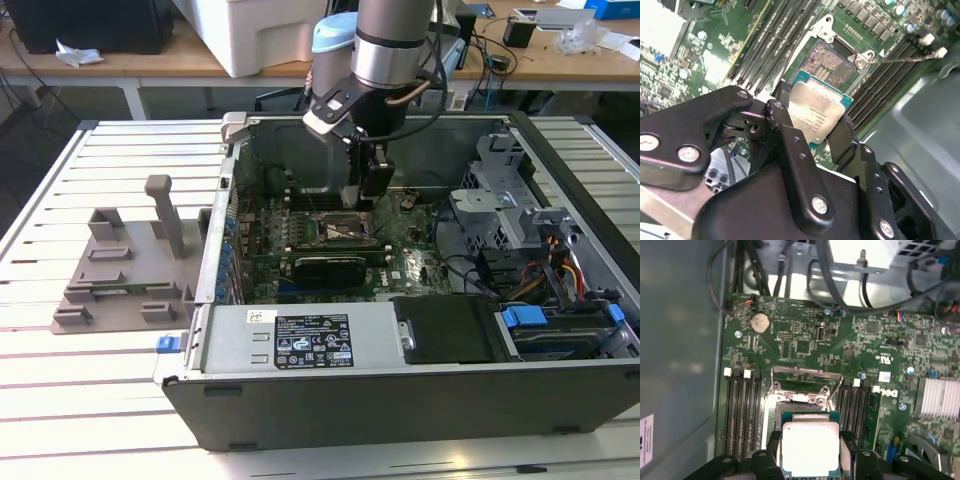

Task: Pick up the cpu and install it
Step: 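Place the cpu into insertion slot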

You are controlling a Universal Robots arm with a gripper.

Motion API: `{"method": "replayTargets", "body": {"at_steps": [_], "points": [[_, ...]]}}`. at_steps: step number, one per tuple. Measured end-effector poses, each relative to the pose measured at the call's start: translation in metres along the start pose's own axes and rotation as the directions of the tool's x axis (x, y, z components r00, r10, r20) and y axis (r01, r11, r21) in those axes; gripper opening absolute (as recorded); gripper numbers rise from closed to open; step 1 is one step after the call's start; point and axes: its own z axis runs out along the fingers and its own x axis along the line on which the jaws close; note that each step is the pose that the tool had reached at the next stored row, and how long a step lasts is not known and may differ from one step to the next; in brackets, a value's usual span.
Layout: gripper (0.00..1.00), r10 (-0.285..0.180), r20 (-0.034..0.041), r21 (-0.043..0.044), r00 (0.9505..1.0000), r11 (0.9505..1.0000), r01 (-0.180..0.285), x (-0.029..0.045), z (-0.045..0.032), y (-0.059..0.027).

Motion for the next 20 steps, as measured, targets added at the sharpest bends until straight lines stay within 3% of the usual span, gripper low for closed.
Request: {"method": "replayTargets", "body": {"at_steps": [5,10,12,13,20], "points": [[0.55,-0.089,0.0061,-0.0021,0.996,0.9961,0.089,0.0,0.0,0.0],[0.55,-0.09,0.0062,-0.0022,0.996,0.996,0.09,0.0,0.0,0.0],[0.55,-0.089,0.0103,-0.0225,0.996,0.9958,0.089,0.0001,0.0004,0.0],[0.55,-0.089,0.0106,-0.0245,0.996,0.9957,0.089,0.0001,0.0005,0.0001],[0.55,-0.067,0.0128,-0.0247,0.9977,0.9974,0.067,0.0001,0.0007,-0.0002]]}}
